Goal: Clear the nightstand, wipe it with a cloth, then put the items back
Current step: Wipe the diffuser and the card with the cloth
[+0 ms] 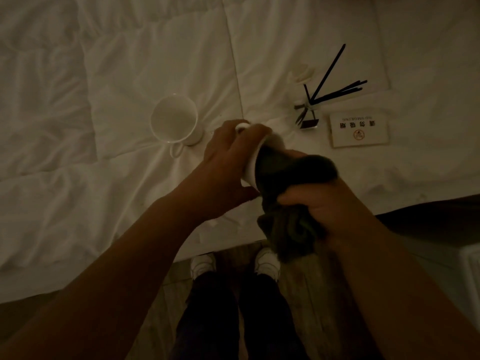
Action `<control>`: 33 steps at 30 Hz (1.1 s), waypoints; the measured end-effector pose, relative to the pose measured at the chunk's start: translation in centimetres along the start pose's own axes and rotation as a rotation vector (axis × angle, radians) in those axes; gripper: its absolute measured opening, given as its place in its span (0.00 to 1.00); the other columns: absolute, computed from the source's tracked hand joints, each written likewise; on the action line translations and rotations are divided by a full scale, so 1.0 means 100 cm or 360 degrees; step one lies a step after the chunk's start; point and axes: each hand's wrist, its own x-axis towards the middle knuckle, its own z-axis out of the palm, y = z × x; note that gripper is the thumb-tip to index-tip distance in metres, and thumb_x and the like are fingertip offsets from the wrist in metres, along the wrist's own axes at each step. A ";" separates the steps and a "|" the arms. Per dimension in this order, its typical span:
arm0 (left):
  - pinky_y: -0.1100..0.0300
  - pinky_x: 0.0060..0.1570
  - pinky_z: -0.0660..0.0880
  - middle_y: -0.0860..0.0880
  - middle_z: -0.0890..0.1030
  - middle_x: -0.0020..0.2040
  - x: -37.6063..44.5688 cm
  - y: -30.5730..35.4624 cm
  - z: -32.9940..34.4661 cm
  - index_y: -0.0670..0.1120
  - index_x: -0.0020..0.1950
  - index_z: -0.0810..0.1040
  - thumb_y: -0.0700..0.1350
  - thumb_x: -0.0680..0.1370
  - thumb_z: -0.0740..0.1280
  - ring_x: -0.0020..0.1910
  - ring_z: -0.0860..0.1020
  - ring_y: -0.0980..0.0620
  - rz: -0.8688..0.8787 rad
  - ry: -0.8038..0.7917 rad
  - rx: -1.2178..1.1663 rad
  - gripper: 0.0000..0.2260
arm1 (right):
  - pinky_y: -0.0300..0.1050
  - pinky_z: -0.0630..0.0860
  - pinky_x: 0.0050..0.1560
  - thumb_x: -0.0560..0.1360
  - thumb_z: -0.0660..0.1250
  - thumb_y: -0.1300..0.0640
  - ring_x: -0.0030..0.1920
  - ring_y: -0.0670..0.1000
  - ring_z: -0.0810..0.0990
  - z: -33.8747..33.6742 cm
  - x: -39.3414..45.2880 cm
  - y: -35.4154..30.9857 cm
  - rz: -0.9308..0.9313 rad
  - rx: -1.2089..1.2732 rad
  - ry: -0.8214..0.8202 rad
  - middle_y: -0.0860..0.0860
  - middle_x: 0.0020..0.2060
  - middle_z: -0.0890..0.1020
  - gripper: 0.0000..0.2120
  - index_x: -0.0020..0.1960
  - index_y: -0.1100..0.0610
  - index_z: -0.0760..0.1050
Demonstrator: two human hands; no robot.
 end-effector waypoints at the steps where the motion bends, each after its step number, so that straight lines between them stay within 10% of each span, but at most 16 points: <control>1: 0.45 0.58 0.75 0.47 0.65 0.65 0.003 -0.003 0.002 0.55 0.68 0.62 0.55 0.64 0.77 0.64 0.68 0.49 -0.0098 0.0125 -0.0080 0.38 | 0.43 0.80 0.36 0.70 0.66 0.67 0.38 0.51 0.84 -0.007 -0.008 0.001 0.0101 0.0443 -0.0148 0.58 0.41 0.84 0.13 0.42 0.51 0.84; 5: 0.47 0.58 0.75 0.50 0.65 0.63 0.017 -0.011 0.013 0.49 0.66 0.62 0.56 0.61 0.79 0.64 0.70 0.48 -0.0410 0.0622 -0.0247 0.40 | 0.47 0.81 0.36 0.60 0.77 0.54 0.38 0.53 0.85 -0.026 -0.026 0.012 0.0160 0.0897 -0.0438 0.53 0.40 0.86 0.11 0.43 0.52 0.86; 13: 0.83 0.53 0.60 0.51 0.67 0.62 0.074 -0.020 0.037 0.47 0.70 0.65 0.58 0.59 0.78 0.54 0.65 0.65 -0.0726 0.1002 -0.0314 0.44 | 0.46 0.79 0.27 0.37 0.84 0.50 0.30 0.55 0.84 -0.045 -0.034 0.027 0.0217 0.1034 0.0019 0.56 0.32 0.84 0.27 0.34 0.57 0.85; 21: 0.77 0.61 0.58 0.47 0.61 0.67 0.072 -0.022 0.065 0.44 0.71 0.58 0.54 0.61 0.79 0.61 0.64 0.60 -0.1001 0.1021 -0.0386 0.46 | 0.45 0.79 0.27 0.45 0.83 0.50 0.30 0.54 0.84 -0.060 -0.038 0.028 0.0274 0.1031 0.0013 0.55 0.30 0.84 0.20 0.34 0.57 0.85; 25: 0.48 0.71 0.61 0.46 0.56 0.72 0.045 0.023 0.070 0.49 0.74 0.51 0.56 0.66 0.75 0.72 0.58 0.48 -0.1036 0.1070 -0.0344 0.45 | 0.47 0.78 0.25 0.61 0.71 0.55 0.29 0.56 0.84 -0.069 -0.036 0.024 0.0226 0.1202 0.0251 0.57 0.31 0.84 0.06 0.34 0.56 0.85; 28: 0.59 0.62 0.69 0.54 0.65 0.64 0.022 0.061 0.087 0.56 0.68 0.58 0.57 0.71 0.68 0.62 0.67 0.59 -0.0796 0.0704 -0.0441 0.30 | 0.47 0.79 0.26 0.66 0.62 0.56 0.30 0.55 0.84 -0.077 -0.035 0.023 0.0173 0.1217 0.0303 0.56 0.33 0.85 0.13 0.33 0.55 0.85; 33: 0.55 0.71 0.56 0.48 0.58 0.76 0.078 0.059 0.115 0.49 0.77 0.52 0.51 0.76 0.68 0.74 0.58 0.51 -0.0963 0.0368 -0.0568 0.36 | 0.46 0.80 0.29 0.67 0.62 0.60 0.34 0.55 0.85 -0.086 -0.037 0.020 -0.0097 0.1314 0.0440 0.54 0.37 0.86 0.14 0.48 0.57 0.82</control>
